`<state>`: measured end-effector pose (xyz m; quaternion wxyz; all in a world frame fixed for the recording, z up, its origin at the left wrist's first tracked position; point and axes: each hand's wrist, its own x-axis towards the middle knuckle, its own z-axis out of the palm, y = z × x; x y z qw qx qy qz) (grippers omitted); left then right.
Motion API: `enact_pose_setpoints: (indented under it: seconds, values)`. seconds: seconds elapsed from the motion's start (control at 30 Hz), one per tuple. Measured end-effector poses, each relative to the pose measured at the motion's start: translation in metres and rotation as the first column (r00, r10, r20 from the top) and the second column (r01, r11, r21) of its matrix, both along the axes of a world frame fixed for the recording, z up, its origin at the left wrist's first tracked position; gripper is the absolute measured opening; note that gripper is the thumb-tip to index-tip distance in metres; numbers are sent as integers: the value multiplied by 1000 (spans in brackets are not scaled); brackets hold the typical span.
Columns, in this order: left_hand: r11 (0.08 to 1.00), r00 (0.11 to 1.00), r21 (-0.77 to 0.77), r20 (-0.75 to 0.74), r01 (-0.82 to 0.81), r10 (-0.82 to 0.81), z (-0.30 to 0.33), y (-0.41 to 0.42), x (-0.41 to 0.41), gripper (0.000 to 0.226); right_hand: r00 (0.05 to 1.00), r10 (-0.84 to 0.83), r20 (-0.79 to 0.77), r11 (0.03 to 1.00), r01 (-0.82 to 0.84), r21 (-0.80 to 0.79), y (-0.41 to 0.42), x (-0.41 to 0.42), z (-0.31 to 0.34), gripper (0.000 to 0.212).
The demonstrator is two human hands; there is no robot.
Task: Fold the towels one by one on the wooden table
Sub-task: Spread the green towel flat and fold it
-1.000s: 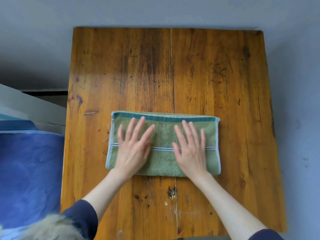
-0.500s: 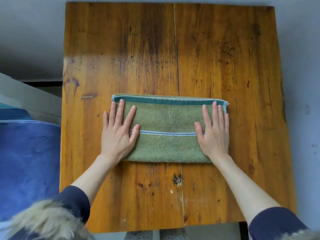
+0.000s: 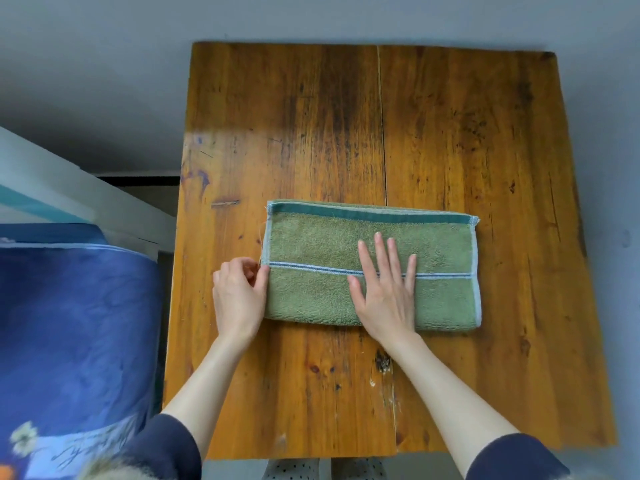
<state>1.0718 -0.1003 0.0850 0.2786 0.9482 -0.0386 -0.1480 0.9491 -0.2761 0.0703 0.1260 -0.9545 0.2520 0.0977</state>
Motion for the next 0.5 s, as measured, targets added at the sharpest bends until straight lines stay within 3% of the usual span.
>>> enact_pose_setpoints:
  seconds: [0.13, 0.37, 0.5]
  values:
    - [996, 993, 35, -85, -81, 83, 1, -10, 6, 28, 1000, -21, -12, 999, 21, -39, 2, -1, -8, 58]
    - [993, 988, 115, -154, -13, 31, 8, -19, 12, 21, 999, -36, 5, 996, 36, -81, 5, 1, -10, 58]
    - [1000, 981, 13, -194, 3, -1, 13, -13, 14, 14, 999, -35, -7, 995, 34, -91, 5, 2, -10, 58]
